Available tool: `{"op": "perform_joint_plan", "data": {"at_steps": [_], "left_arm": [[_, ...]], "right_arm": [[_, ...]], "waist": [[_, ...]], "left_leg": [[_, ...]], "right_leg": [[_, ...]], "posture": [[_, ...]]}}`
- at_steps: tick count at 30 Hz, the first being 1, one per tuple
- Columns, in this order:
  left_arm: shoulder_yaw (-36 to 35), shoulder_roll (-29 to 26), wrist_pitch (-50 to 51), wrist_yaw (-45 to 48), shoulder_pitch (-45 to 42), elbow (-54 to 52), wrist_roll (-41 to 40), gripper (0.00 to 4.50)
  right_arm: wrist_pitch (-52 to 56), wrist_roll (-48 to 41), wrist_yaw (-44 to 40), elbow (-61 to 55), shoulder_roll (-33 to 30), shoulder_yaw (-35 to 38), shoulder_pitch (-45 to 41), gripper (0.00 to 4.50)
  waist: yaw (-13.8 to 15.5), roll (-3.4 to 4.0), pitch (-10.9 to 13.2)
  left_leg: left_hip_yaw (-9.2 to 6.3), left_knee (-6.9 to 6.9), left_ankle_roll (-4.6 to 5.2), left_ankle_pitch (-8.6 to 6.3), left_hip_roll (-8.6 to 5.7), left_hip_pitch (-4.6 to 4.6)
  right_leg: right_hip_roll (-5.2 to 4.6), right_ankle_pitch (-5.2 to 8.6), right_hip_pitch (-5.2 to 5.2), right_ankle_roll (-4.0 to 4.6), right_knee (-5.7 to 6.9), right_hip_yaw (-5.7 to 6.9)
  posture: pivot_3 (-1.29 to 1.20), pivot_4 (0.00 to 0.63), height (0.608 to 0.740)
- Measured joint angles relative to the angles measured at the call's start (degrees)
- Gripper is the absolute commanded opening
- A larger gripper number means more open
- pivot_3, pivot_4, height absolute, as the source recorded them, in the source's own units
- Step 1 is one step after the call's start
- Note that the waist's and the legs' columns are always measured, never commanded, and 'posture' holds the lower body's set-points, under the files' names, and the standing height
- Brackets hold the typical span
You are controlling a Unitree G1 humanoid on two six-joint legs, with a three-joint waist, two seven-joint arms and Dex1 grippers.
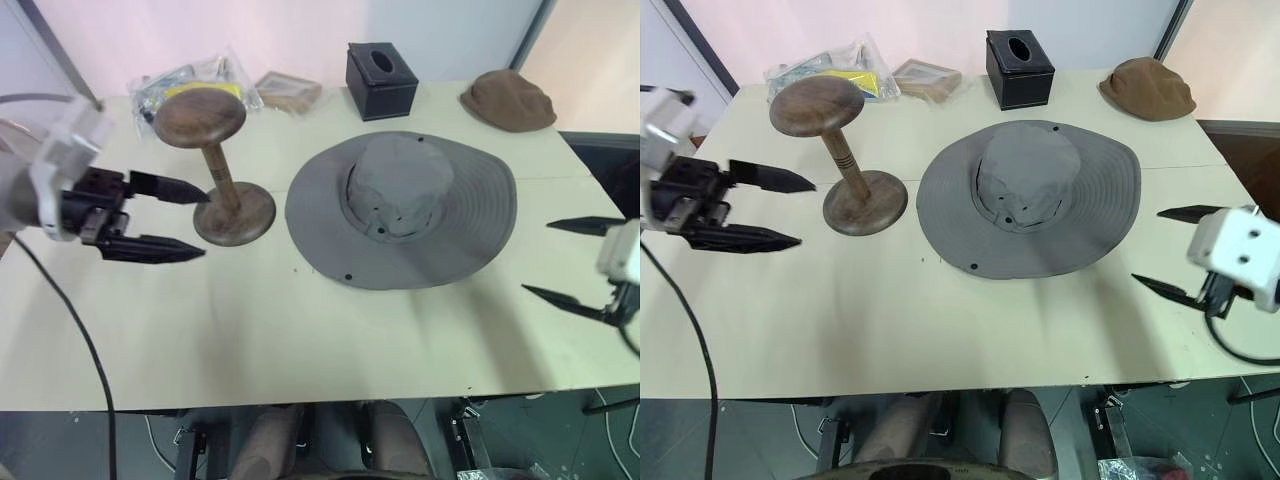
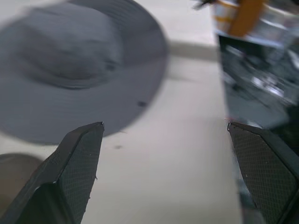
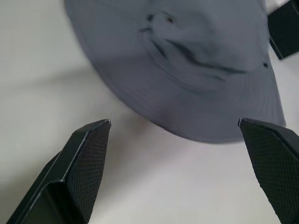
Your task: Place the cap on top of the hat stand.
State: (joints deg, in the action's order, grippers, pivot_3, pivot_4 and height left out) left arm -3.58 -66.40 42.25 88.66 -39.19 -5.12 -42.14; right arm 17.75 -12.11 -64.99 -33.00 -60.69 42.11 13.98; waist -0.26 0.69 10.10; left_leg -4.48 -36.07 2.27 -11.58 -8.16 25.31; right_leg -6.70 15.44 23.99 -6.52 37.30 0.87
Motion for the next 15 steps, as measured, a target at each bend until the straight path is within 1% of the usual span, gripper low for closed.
{"op": "perform_joint_plan", "data": {"at_steps": [3,5,8,10,12,15], "left_arm": [[4.62,3.01,-1.31,2.57,-5.01,1.62,1.67,4.43],[6.70,3.89,-1.66,3.16,-6.92,2.80,2.14,4.43],[10.15,5.09,-2.39,3.58,-9.75,4.41,2.14,4.43],[11.79,5.74,-2.94,3.61,-10.82,4.88,2.13,4.43],[13.04,6.37,-3.55,3.62,-11.78,5.80,2.20,4.43],[14.03,7.07,-4.48,3.64,-12.59,6.92,2.60,4.43]], "right_arm": [[-3.44,8.05,6.72,-4.73,4.22,-3.83,2.23,4.50],[-5.66,12.18,9.69,-6.37,6.63,-7.32,4.33,4.50],[-9.88,20.40,15.10,-7.22,9.43,-15.07,6.10,4.50],[-10.92,24.51,18.58,-6.84,10.86,-19.15,4.40,4.50],[-11.68,28.91,22.67,-4.81,12.76,-24.21,0.70,4.50],[-13.14,33.90,26.43,-0.96,14.23,-30.58,-2.24,4.50]], "waist": [[0.23,-0.22,-0.03],[0.46,-0.25,-0.01],[0.83,-0.34,0.03],[0.89,-0.41,0.06],[0.86,-0.53,0.06],[0.97,-0.56,0.07]], "left_leg": [[0.00,-0.04,0.00,0.01,0.00,-0.01],[0.00,-0.08,0.01,0.02,0.00,0.01],[0.00,-0.08,0.06,0.08,-0.01,0.02],[0.00,-0.10,-0.02,0.14,0.00,0.02],[-0.02,-0.10,-0.02,0.13,0.00,-0.02],[-0.03,-0.10,0.00,0.15,0.00,-0.02]], "right_leg": [[-0.01,0.04,-0.04,0.06,-0.01,0.00],[0.01,0.04,0.00,0.06,-0.01,-0.01],[0.02,0.03,0.10,0.05,-0.02,-0.02],[0.04,0.03,0.10,0.05,0.00,-0.02],[0.08,0.03,0.11,0.06,0.02,-0.01],[0.11,0.03,0.14,0.06,0.03,-0.01]], "posture": [[0.00,0.150,0.734],[0.00,0.150,0.734],[0.00,0.150,0.734],[0.00,0.150,0.734],[0.00,0.150,0.734],[0.00,0.150,0.734]]}}
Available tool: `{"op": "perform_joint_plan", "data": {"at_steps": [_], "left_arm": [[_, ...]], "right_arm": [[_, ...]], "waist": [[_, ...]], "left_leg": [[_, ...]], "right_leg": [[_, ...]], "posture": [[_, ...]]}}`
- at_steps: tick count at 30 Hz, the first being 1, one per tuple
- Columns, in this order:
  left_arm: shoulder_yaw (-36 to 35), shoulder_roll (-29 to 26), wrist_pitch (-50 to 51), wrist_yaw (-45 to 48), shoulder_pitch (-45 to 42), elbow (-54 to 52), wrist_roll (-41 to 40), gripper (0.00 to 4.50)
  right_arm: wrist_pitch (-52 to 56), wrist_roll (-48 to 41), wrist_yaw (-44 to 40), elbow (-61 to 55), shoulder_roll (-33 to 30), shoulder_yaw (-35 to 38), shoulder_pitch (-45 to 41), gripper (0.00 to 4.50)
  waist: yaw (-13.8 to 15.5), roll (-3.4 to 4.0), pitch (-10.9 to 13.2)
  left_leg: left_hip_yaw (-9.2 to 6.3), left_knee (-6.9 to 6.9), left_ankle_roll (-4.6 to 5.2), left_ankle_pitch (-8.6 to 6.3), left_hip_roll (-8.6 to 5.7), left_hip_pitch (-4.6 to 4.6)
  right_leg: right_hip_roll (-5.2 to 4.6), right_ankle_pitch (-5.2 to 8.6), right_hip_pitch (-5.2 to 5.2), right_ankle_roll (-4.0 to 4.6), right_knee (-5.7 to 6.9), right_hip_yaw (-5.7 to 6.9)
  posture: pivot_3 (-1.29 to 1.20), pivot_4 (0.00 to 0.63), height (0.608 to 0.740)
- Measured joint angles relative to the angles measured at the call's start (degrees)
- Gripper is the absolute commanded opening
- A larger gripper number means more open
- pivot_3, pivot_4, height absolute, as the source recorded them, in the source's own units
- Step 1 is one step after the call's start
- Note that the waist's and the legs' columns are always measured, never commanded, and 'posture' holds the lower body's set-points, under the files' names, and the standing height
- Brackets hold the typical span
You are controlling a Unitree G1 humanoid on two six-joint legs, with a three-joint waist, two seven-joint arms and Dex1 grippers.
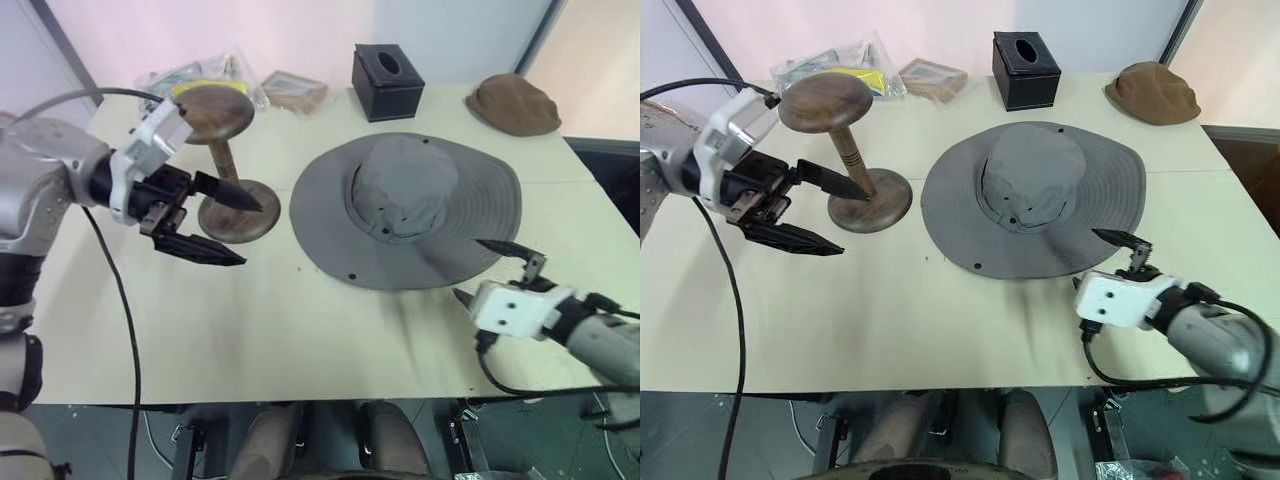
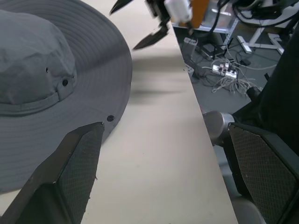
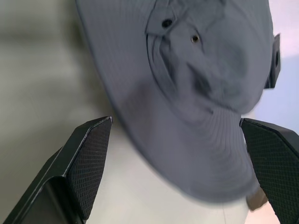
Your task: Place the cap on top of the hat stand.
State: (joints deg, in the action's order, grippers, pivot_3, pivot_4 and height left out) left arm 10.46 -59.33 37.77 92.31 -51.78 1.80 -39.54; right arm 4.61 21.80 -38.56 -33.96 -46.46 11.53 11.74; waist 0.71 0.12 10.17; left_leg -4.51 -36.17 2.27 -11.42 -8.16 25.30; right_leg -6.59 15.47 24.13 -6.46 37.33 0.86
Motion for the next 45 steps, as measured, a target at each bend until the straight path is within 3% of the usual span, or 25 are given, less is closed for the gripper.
{"op": "perform_joint_plan", "data": {"at_steps": [11,14,20,24,29,32,36,40,45], "left_arm": [[-0.35,3.52,0.42,0.00,-3.19,2.59,2.46,4.43],[-0.38,3.64,0.44,-0.01,-3.18,2.54,2.68,4.50],[-0.45,3.80,0.38,-0.01,-3.17,2.52,2.79,4.50],[-0.72,3.99,0.16,-0.01,-2.95,2.51,2.91,4.50],[-3.12,4.30,0.22,-1.56,-0.75,2.20,3.24,4.50],[-8.27,3.78,2.86,-5.61,2.69,0.01,1.67,4.50],[-19.45,0.47,8.87,-11.63,8.92,-3.64,-2.82,4.50],[-32.72,-1.60,14.01,-18.85,17.05,-7.04,-6.34,4.50],[-45.65,-3.12,16.94,-24.20,27.02,-9.32,-7.24,4.50]], "right_arm": [[-2.61,8.02,11.80,18.91,6.73,-11.86,-12.38,4.50],[-2.69,7.75,12.29,21.03,7.25,-12.89,-13.68,3.22],[-2.27,5.67,11.50,21.90,7.34,-13.16,-13.99,0.03],[-0.26,3.23,10.48,20.52,8.31,-12.94,-13.64,0.03],[13.38,-8.32,7.61,14.74,16.31,-8.35,-15.57,0.03],[25.01,-17.68,6.34,13.13,17.98,-1.95,-25.03,0.03],[31.04,-23.44,5.11,15.47,13.94,2.19,-38.69,0.03],[29.94,-25.31,3.80,27.05,14.04,-1.97,-56.45,0.03],[18.47,-24.10,2.25,42.63,18.88,-10.51,-76.71,0.03]], "waist": [[-0.10,-0.18,0.04],[-0.16,-0.17,0.04],[-0.14,-0.17,0.04],[-0.14,-0.17,0.04],[-0.33,-0.18,0.04],[-0.75,-0.16,0.05],[-1.45,-0.15,0.06],[-2.65,-0.10,0.10],[-3.39,-0.12,0.10]], "left_leg": [[-0.05,0.00,-0.33,0.25,0.01,0.00],[-0.05,0.01,-0.37,0.28,0.02,0.00],[-0.05,-0.01,-0.37,0.29,0.02,0.00],[-0.06,-0.01,-0.37,0.29,0.02,0.00],[-0.09,-0.02,-0.35,0.29,0.02,0.00],[-0.08,-0.03,-0.19,0.19,0.02,0.01],[-0.11,0.08,-0.21,0.20,0.03,0.00],[-0.07,0.16,-0.45,0.35,0.04,0.00],[-0.08,0.30,-0.56,0.42,0.04,0.00]], "right_leg": [[0.13,-0.11,-0.04,-0.19,0.14,-0.01],[0.15,-0.11,-0.04,-0.19,0.24,-0.04],[0.16,-0.11,-0.03,-0.19,0.32,-0.05],[0.16,-0.11,-0.04,-0.19,0.33,-0.05],[0.17,-0.11,-0.01,-0.19,0.47,-0.09],[0.17,-0.12,0.09,-0.18,0.56,-0.15],[0.20,-0.07,0.20,-0.09,0.60,-0.14],[0.19,-0.06,0.31,-0.06,0.69,-0.24],[0.22,-0.01,0.39,0.03,0.68,-0.27]], "posture": [[0.00,0.150,0.734],[0.00,0.150,0.734],[0.00,0.150,0.734],[0.00,0.150,0.734],[0.00,0.150,0.734],[0.00,0.150,0.734],[0.00,0.150,0.734],[0.00,0.150,0.734],[0.00,0.150,0.734]]}}
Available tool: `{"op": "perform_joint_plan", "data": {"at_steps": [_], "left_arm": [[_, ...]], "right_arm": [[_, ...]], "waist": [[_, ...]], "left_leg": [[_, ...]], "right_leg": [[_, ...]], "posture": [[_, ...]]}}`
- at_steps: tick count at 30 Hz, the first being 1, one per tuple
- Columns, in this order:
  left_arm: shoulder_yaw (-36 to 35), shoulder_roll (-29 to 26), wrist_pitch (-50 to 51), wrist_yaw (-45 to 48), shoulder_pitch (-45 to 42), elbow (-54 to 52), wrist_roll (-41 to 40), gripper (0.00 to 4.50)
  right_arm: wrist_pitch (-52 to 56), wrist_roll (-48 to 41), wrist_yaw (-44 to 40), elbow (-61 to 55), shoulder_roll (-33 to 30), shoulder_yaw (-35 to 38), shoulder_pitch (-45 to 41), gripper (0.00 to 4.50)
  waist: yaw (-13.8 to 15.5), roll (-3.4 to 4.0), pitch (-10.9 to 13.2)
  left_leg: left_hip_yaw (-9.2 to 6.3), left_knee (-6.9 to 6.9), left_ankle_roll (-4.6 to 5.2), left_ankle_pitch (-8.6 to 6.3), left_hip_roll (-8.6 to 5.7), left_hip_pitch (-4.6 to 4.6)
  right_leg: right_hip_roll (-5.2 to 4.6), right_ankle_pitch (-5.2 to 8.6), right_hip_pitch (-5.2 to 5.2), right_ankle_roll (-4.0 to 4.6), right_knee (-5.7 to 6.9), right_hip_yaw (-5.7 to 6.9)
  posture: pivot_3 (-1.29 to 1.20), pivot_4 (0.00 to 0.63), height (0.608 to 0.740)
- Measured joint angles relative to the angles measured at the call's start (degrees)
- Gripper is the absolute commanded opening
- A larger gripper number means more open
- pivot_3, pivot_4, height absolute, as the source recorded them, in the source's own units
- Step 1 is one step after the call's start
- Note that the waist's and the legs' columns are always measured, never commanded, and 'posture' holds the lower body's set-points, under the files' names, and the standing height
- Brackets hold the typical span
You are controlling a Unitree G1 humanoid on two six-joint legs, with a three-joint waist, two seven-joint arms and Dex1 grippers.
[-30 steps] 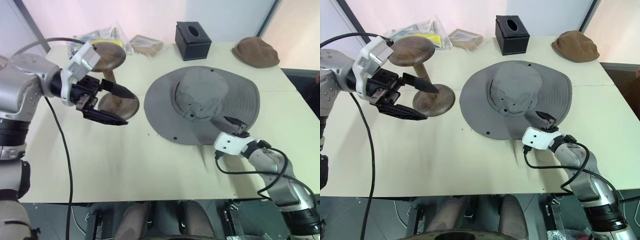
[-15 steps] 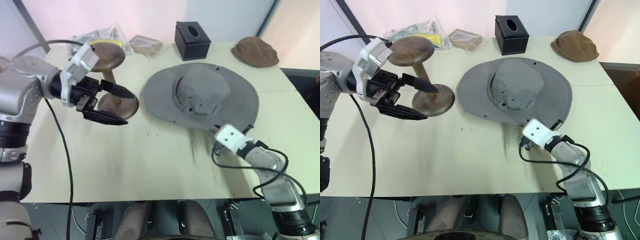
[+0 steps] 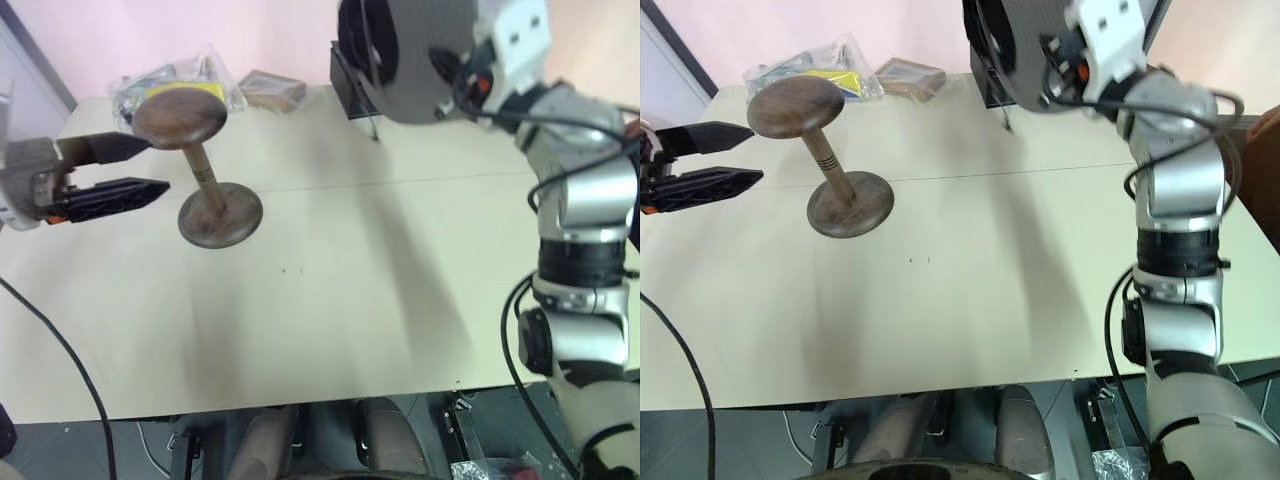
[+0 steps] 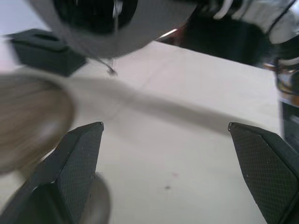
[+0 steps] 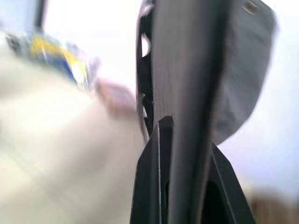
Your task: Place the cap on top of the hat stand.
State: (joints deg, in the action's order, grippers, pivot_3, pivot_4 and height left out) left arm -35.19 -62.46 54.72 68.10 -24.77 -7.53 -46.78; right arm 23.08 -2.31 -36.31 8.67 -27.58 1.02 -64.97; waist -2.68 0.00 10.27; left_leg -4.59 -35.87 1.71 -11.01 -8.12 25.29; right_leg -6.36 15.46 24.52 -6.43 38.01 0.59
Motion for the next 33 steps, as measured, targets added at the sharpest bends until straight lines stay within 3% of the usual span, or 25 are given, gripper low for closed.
{"op": "perform_joint_plan", "data": {"at_steps": [6,14,25,33], "left_arm": [[-16.11,-2.10,4.67,-2.29,9.58,0.21,-0.55,4.50],[-34.22,-7.13,13.52,-3.96,13.16,0.94,-3.74,4.50],[-37.66,-9.73,18.24,-5.82,12.77,1.69,-6.65,4.50],[-34.57,-10.79,16.22,-5.98,11.24,3.14,-6.82,4.50]], "right_arm": [[-19.28,5.09,-1.64,10.96,8.23,-11.07,-11.20,0.03],[-44.39,17.74,-0.62,17.19,7.83,-22.70,-5.08,0.03],[-52.00,27.88,8.55,20.11,10.19,-26.99,8.26,0.03],[-45.33,18.30,3.96,20.68,14.96,-22.99,10.50,0.03]], "waist": [[0.03,-0.14,-0.08],[0.34,-0.39,-0.18],[-0.05,-0.43,-0.19],[0.25,-0.46,-0.19]], "left_leg": [[-0.01,0.10,-0.04,0.00,0.00,0.00],[-0.21,0.01,-0.34,-0.01,-0.02,-0.18],[-0.17,0.78,-0.68,0.18,0.17,-0.88],[-0.19,0.78,-0.93,0.15,0.58,-0.93]], "right_leg": [[0.21,0.00,0.32,0.00,0.01,-0.20],[0.54,-0.01,0.07,0.01,0.03,-0.43],[0.72,0.14,-0.15,0.30,0.02,-0.68],[0.93,0.05,-0.19,0.59,0.01,-0.61]], "posture": [[0.00,0.150,0.734],[0.00,0.150,0.734],[0.00,0.150,0.734],[0.00,0.150,0.734]]}}
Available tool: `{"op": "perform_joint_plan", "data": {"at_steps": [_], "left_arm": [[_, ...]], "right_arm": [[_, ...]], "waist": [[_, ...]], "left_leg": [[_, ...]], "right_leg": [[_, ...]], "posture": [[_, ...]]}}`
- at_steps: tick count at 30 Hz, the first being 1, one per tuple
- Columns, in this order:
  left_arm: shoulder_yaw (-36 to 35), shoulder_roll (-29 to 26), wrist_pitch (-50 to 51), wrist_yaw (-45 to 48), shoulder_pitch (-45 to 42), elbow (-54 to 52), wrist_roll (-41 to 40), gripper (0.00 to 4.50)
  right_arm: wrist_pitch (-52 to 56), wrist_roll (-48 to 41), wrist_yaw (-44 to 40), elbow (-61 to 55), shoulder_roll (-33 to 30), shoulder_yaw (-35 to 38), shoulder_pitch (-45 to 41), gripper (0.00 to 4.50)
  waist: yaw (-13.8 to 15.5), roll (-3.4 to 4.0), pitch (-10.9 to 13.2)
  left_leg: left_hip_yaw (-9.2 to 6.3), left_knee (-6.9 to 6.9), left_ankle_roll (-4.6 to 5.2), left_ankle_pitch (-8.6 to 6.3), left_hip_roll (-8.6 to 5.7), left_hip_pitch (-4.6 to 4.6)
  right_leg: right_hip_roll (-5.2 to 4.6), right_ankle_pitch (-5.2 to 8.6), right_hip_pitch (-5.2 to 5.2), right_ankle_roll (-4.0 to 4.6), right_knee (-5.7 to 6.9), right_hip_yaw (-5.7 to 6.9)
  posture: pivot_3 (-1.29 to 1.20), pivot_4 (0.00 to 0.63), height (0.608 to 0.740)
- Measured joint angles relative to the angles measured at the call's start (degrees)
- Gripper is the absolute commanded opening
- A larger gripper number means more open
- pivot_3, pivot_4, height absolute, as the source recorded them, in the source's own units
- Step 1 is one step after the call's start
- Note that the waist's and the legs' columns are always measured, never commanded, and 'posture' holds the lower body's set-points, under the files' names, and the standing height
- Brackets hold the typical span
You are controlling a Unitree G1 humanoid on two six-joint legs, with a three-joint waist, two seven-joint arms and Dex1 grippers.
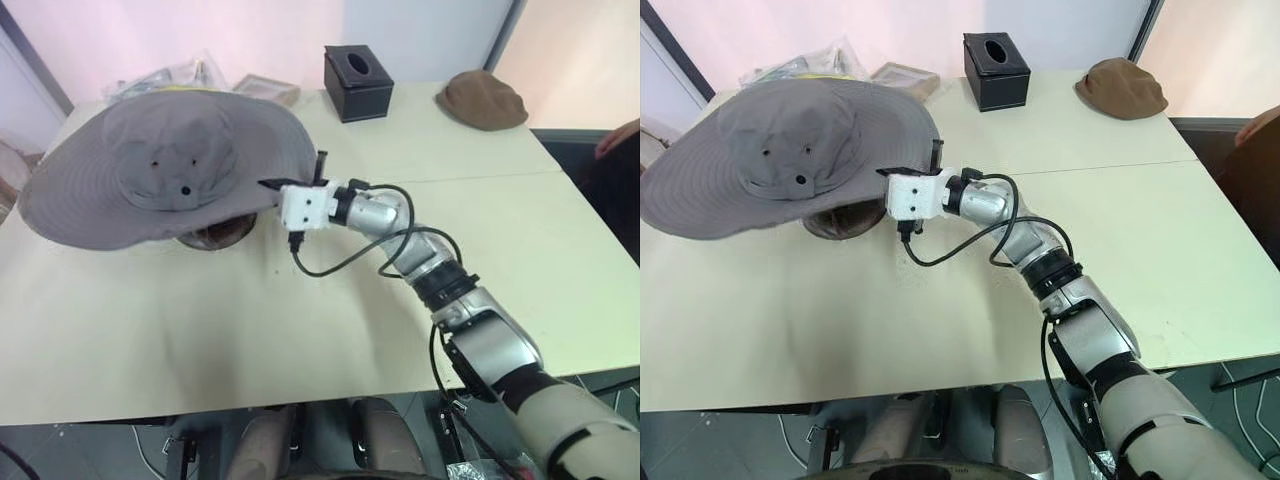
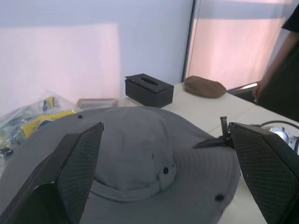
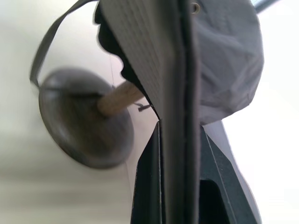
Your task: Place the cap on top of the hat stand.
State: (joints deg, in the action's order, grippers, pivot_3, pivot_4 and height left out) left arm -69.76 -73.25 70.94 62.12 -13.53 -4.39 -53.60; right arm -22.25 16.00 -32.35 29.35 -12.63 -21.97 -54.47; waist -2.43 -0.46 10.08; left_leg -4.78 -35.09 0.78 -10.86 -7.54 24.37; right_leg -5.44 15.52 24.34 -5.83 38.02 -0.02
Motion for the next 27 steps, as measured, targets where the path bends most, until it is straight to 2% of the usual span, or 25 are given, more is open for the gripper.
{"op": "perform_joint_plan", "data": {"at_steps": [4,5,7,11,12,14,18,22,26,27], "left_arm": [[2.67,0.00,-1.73,0.31,-0.24,0.79,0.10,4.50],[3.49,0.00,-2.39,0.72,0.36,0.66,0.28,4.50],[4.79,0.04,-3.20,1.52,1.52,-0.10,0.61,4.50],[6.61,0.08,-5.38,2.56,2.37,-0.76,0.88,4.50],[7.10,0.08,-6.22,2.86,2.67,-0.74,1.18,4.50],[7.85,0.08,-7.02,3.39,3.29,-0.70,1.79,4.50],[8.48,0.09,-8.65,4.13,3.88,-0.16,2.86,4.50],[9.85,0.30,-11.28,5.11,5.95,0.72,4.78,4.50],[10.01,1.60,-14.40,7.35,11.51,0.88,8.51,4.50],[9.94,1.71,-15.49,8.41,13.53,0.66,9.68,4.50]], "right_arm": [[-2.98,3.71,1.86,0.00,-2.90,-0.22,-0.15,0.03],[-4.20,5.17,2.62,0.00,-3.79,-0.42,-0.17,0.30],[-5.93,6.95,3.70,0.00,-4.60,-0.76,-0.19,0.95],[-8.69,10.24,5.93,-0.69,-5.91,-1.15,-0.21,2.92],[-9.54,11.61,7.12,-1.28,-6.74,-1.17,-0.21,3.57],[-10.68,13.83,8.85,-2.25,-7.61,-1.24,-0.32,4.44],[-12.60,16.97,10.74,-4.21,-9.10,-1.69,-0.44,4.44],[-14.90,16.86,9.30,-10.45,-13.62,-1.76,1.98,4.44],[-14.07,9.82,1.60,-18.77,-21.10,-0.63,9.91,4.44],[-12.29,5.43,-1.85,-21.43,-23.95,0.37,12.63,4.44]], "waist": [[-0.01,-0.01,-0.01],[-0.06,-0.01,0.00],[-0.14,-0.02,0.00],[-0.15,-0.02,0.00],[-0.14,-0.02,0.00],[-0.12,-0.02,0.00],[-0.06,-0.03,0.01],[0.11,-0.06,0.00],[0.16,-0.07,0.01],[0.28,-0.08,0.03]], "left_leg": [[0.01,0.01,-0.01,0.00,-0.01,0.00],[0.02,0.02,-0.02,0.00,0.00,0.00],[0.02,0.03,-0.06,0.00,0.04,0.00],[0.04,0.05,-0.13,0.01,0.09,0.01],[0.04,0.06,-0.14,0.00,0.09,0.01],[0.04,0.06,-0.14,0.00,0.10,0.01],[0.03,0.05,-0.15,0.00,0.11,0.01],[0.03,0.05,-0.15,0.00,0.11,0.00],[0.04,0.03,0.17,-0.17,0.11,0.01],[0.04,0.03,0.25,-0.22,0.12,0.04]], "right_leg": [[0.00,0.00,0.03,0.01,-0.01,0.00],[0.00,0.00,0.04,0.01,-0.01,-0.01],[0.03,0.01,0.05,0.03,-0.01,-0.01],[0.06,0.03,0.09,0.10,-0.01,-0.03],[0.07,0.03,0.09,0.12,-0.01,-0.03],[0.08,0.04,0.08,0.13,0.00,-0.02],[0.09,0.04,0.08,0.13,0.00,-0.02],[0.08,0.04,0.04,0.13,-0.02,-0.01],[0.04,0.04,-0.01,0.14,-0.04,-0.01],[0.03,0.04,-0.06,0.14,-0.07,0.00]], "posture": [[0.00,0.150,0.734],[0.00,0.150,0.734],[0.00,0.150,0.734],[0.00,0.150,0.734],[0.00,0.150,0.734],[0.00,0.150,0.734],[0.00,0.150,0.734],[0.00,0.150,0.734],[0.00,0.150,0.734],[0.00,0.150,0.734]]}}
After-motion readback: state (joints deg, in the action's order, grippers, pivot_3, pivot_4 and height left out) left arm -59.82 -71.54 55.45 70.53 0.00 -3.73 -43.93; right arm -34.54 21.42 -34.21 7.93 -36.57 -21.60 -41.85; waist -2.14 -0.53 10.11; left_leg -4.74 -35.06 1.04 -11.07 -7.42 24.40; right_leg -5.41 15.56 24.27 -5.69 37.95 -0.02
